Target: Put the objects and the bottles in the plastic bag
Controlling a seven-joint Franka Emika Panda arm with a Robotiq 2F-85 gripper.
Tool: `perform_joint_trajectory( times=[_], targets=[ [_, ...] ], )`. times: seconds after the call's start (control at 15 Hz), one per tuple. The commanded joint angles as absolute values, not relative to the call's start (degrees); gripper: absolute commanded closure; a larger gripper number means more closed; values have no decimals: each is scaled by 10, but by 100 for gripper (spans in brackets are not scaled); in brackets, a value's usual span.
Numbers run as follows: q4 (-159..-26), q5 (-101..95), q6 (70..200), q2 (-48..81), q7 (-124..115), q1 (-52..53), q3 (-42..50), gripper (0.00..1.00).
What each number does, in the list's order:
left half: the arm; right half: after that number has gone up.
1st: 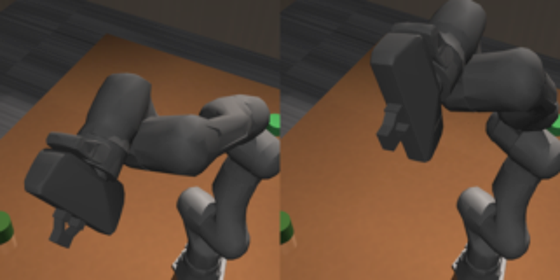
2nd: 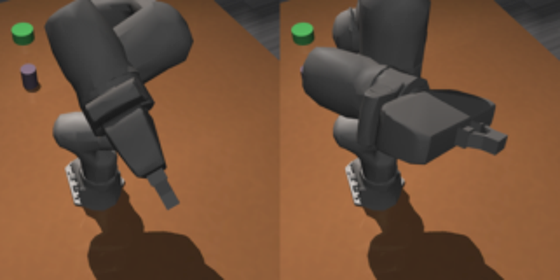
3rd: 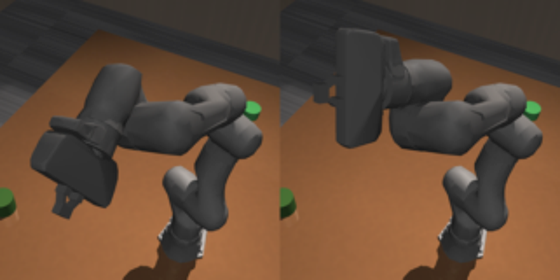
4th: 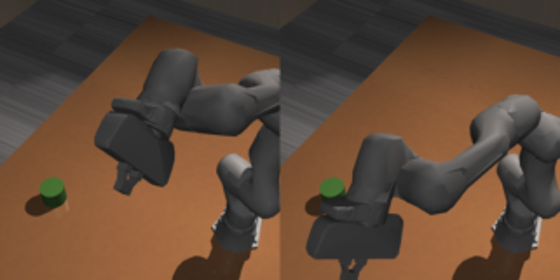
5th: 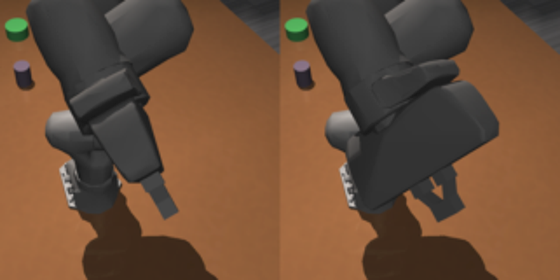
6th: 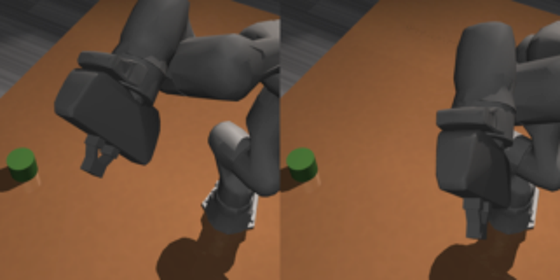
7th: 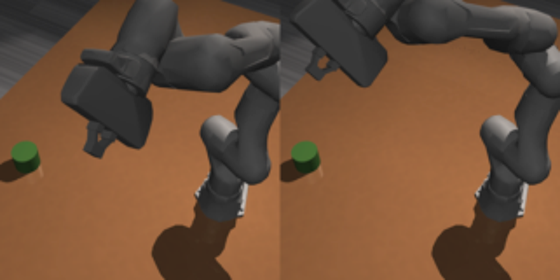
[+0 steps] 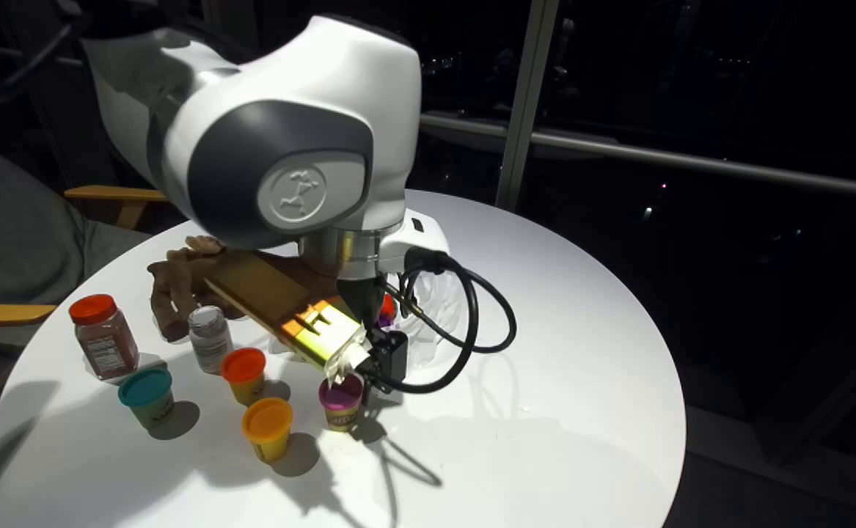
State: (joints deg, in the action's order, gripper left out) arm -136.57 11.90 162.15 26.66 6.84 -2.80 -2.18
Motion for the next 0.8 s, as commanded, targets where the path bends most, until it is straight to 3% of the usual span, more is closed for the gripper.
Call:
perform_joint_trajectory(
  times=[0.0,0.2,0.27,0.4,0.6,0.73],
  targets=[
    [-1357,106,1665,302,56,-38,-31,0],
    [-1353,97,1683,321,47,-33,-26,0],
    [-1350,97,1688,326,47,-36,-28,25],
    [-1351,96,1700,326,48,-40,-34,32],
    [-1352,88,1717,321,40,-33,-25,58],
    [-1363,86,1713,302,24,-26,-15,71]
  ],
)
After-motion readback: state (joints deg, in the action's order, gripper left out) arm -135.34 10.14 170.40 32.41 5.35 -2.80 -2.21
